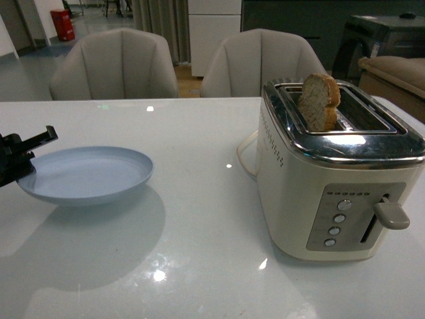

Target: Left arm holds plate, right arm toasts bread

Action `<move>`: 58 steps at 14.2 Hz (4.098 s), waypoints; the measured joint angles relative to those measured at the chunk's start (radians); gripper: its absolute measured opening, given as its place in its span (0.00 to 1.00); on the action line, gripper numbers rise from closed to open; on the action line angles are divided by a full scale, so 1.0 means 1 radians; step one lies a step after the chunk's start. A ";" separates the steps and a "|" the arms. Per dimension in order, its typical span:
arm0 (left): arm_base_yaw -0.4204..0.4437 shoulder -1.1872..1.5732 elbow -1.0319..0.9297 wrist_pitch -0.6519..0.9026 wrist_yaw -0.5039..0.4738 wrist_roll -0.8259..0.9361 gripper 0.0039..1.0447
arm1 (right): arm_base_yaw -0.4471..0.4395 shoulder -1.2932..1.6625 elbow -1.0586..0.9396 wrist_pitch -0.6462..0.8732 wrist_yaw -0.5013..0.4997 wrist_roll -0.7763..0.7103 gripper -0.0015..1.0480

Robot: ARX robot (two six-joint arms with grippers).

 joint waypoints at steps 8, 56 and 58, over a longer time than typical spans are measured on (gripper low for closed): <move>0.078 0.113 0.051 0.059 -0.121 -0.039 0.02 | 0.000 0.000 0.000 0.000 0.000 0.000 0.94; -0.085 -1.187 -0.900 0.393 0.026 0.367 0.01 | 0.000 0.000 0.000 0.000 0.000 0.000 0.94; -0.085 -1.263 -0.935 0.351 0.026 0.367 0.01 | 0.000 0.000 0.000 0.000 0.000 0.000 0.94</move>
